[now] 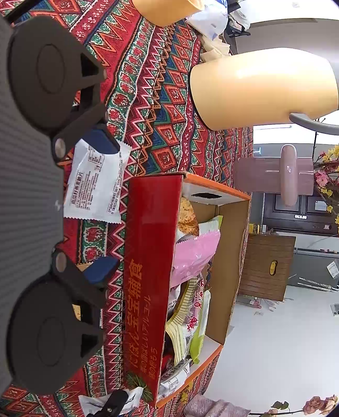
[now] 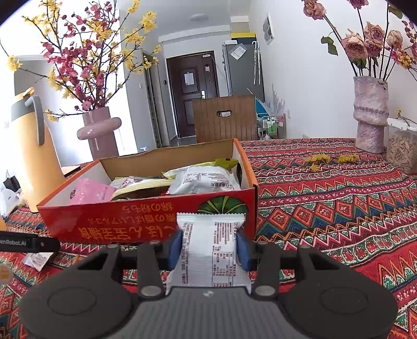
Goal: Organize snacks
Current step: 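Grasp the orange cookie packet with the left gripper while the right gripper holds its packet, then carry both packets into the cardboard box and open both grippers, then move both grippers back over the loose packets on the tablecloth, then grasp the white printed packet with the right gripper, then grasp the orange cookie packet with the left gripper while the right gripper holds its packet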
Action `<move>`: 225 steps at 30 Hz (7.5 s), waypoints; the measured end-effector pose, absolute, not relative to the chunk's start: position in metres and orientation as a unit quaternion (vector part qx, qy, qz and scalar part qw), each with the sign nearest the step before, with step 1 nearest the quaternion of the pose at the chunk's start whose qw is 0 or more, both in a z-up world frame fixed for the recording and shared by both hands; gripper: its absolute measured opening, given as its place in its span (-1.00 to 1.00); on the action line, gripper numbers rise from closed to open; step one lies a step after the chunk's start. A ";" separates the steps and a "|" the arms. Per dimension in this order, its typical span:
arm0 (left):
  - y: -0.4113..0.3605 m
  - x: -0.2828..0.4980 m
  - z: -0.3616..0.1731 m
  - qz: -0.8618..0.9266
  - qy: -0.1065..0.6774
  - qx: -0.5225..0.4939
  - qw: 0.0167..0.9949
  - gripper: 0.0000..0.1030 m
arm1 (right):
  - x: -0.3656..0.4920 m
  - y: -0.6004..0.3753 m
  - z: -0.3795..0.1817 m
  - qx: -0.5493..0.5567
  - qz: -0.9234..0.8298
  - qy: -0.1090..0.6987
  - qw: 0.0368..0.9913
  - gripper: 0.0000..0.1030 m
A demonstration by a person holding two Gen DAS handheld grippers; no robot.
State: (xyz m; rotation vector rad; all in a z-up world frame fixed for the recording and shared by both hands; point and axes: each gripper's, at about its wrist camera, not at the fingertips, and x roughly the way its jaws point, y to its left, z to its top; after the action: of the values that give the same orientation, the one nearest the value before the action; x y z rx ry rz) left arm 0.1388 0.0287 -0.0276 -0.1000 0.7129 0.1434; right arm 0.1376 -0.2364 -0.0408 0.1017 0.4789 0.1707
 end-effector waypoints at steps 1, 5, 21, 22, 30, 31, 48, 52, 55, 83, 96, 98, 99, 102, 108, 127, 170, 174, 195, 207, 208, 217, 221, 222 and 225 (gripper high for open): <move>0.028 0.141 -0.030 0.075 0.351 -0.048 0.932 0.70 | 0.137 -0.236 -0.041 0.050 0.085 0.236 0.967 -0.16; 0.032 0.148 -0.040 0.097 0.366 -0.048 0.924 0.70 | 0.135 -0.236 -0.040 0.049 0.089 0.233 0.967 -0.16; 0.048 0.142 -0.045 0.116 0.356 -0.070 0.925 0.35 | 0.133 -0.235 -0.038 0.044 0.091 0.229 0.968 -0.16; 0.049 0.140 -0.044 0.108 0.353 -0.075 0.927 0.18 | 0.133 -0.235 -0.039 0.044 0.090 0.229 0.968 -0.16; 0.045 0.124 -0.036 0.086 0.329 -0.062 0.938 -0.62 | 0.134 -0.234 -0.039 0.043 0.088 0.231 0.968 -0.16; 0.044 0.122 -0.035 0.083 0.327 -0.059 0.939 -0.72 | 0.134 -0.234 -0.039 0.043 0.087 0.231 0.968 -0.16; 0.043 0.083 -0.001 0.036 0.264 -0.058 0.962 -0.73 | 0.125 -0.234 -0.035 0.039 0.090 0.203 0.974 -0.16; 0.043 0.077 0.009 0.025 0.247 -0.060 0.967 -0.73 | 0.120 -0.235 -0.030 0.040 0.095 0.192 0.976 -0.16; 0.041 0.075 0.016 0.019 0.238 -0.059 0.969 -0.73 | 0.117 -0.235 -0.025 0.040 0.099 0.182 0.977 -0.16; 0.020 0.185 0.029 0.053 0.199 -0.051 0.977 -0.73 | 0.219 -0.176 0.008 -0.008 0.084 0.161 0.983 -0.16; 0.026 0.183 0.018 0.063 0.197 -0.055 0.977 0.56 | 0.210 -0.179 -0.001 -0.007 0.076 0.165 0.983 0.65; 0.027 0.179 0.021 0.077 0.184 -0.055 0.978 0.95 | 0.206 -0.184 0.002 0.003 0.070 0.158 0.985 0.95; 0.027 0.177 0.022 0.080 0.179 -0.057 0.979 1.00 | 0.205 -0.187 0.003 0.007 0.067 0.155 0.986 1.00; 0.028 0.175 0.023 0.083 0.175 -0.058 0.979 1.00 | 0.205 -0.192 0.003 0.017 0.059 0.156 0.986 1.00; 0.028 0.175 0.025 0.093 0.177 -0.058 0.978 1.00 | 0.206 -0.193 0.001 0.018 0.058 0.161 0.985 1.00; 0.028 0.077 0.044 0.042 0.172 -0.039 0.983 1.00 | 0.100 -0.191 0.012 -0.001 0.109 0.156 0.982 1.00; 0.098 0.026 -0.023 0.057 0.281 -0.081 0.955 1.00 | 0.096 -0.124 -0.059 -0.046 0.146 0.359 0.921 1.00; 0.099 0.024 -0.022 0.055 0.280 -0.085 0.955 1.00 | 0.098 -0.123 -0.059 -0.051 0.149 0.364 0.918 1.00; 0.086 0.027 -0.022 0.055 0.293 -0.072 0.952 1.00 | 0.074 -0.147 -0.044 -0.033 0.163 0.319 0.933 -0.20; 0.044 0.059 -0.018 0.022 0.322 -0.057 0.945 1.00 | 0.105 -0.203 -0.031 -0.013 0.095 0.272 0.958 -0.19; 0.039 0.063 -0.017 0.019 0.324 -0.055 0.944 1.00 | 0.109 -0.207 -0.031 -0.010 0.089 0.269 0.959 -0.19; -0.006 0.107 -0.016 0.009 0.353 -0.028 0.935 1.00 | 0.131 -0.230 -0.040 0.032 0.063 0.261 0.963 -0.19; -0.024 0.124 -0.023 0.005 0.373 -0.022 0.928 1.00 | 0.132 -0.232 -0.043 0.038 0.061 0.264 0.962 -0.18; -0.029 0.129 -0.025 0.005 0.378 -0.020 0.926 1.00 | 0.132 -0.232 -0.043 0.039 0.060 0.264 0.962 -0.18; -0.037 0.138 -0.032 0.011 0.389 -0.022 0.921 1.00 | 0.130 -0.232 -0.043 0.040 0.060 0.262 0.962 -0.18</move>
State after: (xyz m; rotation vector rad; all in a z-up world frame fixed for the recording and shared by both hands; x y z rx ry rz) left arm 0.1378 -0.0369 -0.0320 -0.0460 0.7982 0.0222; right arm 0.1299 -0.2321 -0.0433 0.0815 0.5310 0.1211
